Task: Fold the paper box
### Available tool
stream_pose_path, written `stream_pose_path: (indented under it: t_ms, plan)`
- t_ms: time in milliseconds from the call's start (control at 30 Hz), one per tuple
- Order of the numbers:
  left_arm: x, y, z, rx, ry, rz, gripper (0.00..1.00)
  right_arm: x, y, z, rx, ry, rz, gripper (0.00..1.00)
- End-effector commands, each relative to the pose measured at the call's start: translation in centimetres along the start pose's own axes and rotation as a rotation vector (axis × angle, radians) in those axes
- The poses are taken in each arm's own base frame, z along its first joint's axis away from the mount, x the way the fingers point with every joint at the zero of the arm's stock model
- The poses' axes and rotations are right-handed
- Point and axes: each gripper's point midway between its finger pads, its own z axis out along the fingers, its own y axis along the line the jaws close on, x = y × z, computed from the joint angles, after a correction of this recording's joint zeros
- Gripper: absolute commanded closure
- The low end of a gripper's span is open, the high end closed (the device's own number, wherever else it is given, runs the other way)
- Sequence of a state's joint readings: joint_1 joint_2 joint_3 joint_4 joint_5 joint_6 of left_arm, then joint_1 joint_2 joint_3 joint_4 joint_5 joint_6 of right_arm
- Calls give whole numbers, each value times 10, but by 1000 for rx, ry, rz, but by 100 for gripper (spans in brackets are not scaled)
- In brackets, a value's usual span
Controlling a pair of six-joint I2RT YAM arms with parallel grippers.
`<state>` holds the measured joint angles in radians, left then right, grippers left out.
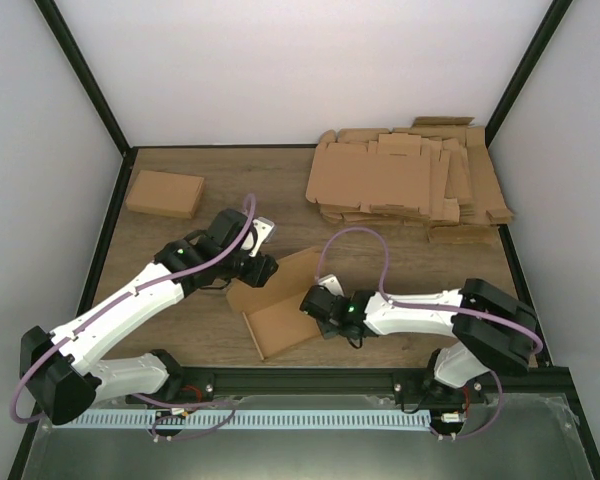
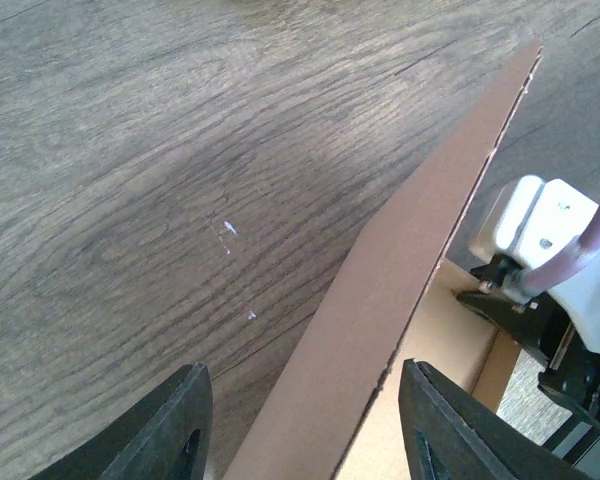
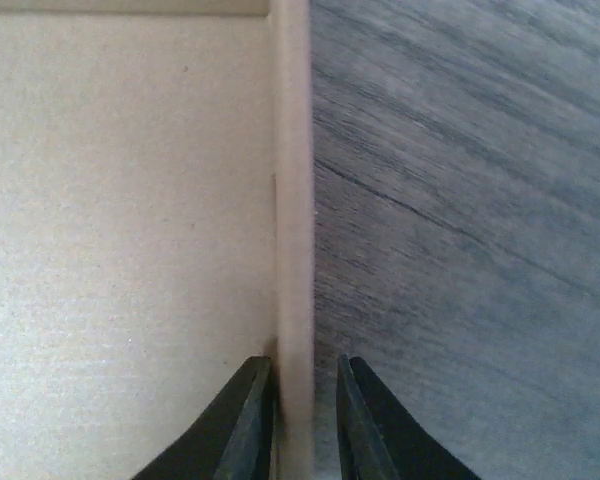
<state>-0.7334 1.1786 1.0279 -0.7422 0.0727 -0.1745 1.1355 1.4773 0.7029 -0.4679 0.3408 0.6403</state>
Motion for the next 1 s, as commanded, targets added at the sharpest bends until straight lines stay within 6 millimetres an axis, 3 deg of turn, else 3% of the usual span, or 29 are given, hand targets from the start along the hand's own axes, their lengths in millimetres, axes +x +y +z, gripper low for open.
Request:
stream_pose_path:
  t_ms: [0, 67, 133, 267, 400, 533, 633, 733, 800, 833, 867, 967]
  plan:
    - [0, 1, 2, -1, -3, 4, 46, -5, 1, 5, 33, -18, -8, 89]
    - [-1, 2, 1, -3, -7, 4, 46, -7, -3, 6, 54, -26, 5, 99]
    - [-5, 1, -1, -3, -19, 1, 44, -8, -6, 5, 69, -42, 37, 99]
    - [-26, -3, -18, 6, -112, -20, 27, -19, -10, 5, 47, -63, 123, 99]
    - [-49, 5, -45, -31, -270, -103, 9, -48, -21, 11, 15, -108, 211, 99]
    - [-52, 38, -61, -124, -350, -219, 0, -72, -42, 17, 36, -164, 272, 99]
    - [-45, 71, -57, -123, -378, -324, 0, -86, -57, 24, 39, -170, 341, 99]
    - [-40, 90, -52, -83, -406, -405, 0, -90, -63, 31, 58, -125, 398, 98]
    - [-39, 98, -51, -87, -438, -433, 0, -91, -61, 30, 46, -118, 396, 77]
    - [-37, 102, -51, -92, -450, -443, 0, -92, -58, 28, 17, -133, 388, 47]
    - [-36, 104, -49, -94, -456, -448, 0, -96, -55, 23, -16, -154, 384, 27]
    - [-32, 108, -38, -95, -439, -447, 0, -108, -52, 7, -75, -205, 370, 7]
